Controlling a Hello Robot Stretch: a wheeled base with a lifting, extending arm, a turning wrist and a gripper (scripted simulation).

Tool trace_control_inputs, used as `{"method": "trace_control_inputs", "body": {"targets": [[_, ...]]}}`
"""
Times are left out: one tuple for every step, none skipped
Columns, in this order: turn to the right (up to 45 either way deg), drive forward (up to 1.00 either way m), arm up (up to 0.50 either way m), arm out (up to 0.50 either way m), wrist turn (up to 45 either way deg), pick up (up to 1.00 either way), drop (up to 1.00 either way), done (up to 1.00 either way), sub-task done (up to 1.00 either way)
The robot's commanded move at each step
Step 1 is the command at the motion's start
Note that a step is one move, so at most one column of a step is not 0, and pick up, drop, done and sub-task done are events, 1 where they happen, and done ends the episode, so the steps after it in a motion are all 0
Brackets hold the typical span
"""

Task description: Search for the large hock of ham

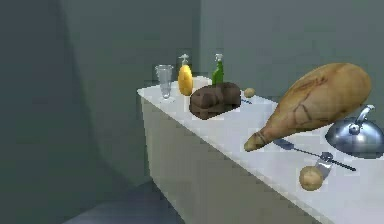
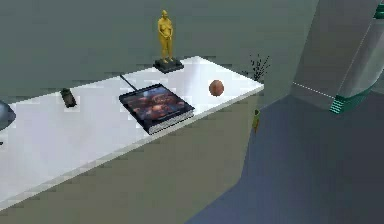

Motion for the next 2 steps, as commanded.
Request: {"method": "trace_control_inputs", "body": {"targets": [[21.0, 0.00, 0.00, 0.00, 0.0, 0.00, 0.00, 0.00, 0.00], [0.0, 0.00, 0.00, 0.00, 0.0, 0.00, 0.00, 1.00, 0.00]]}}
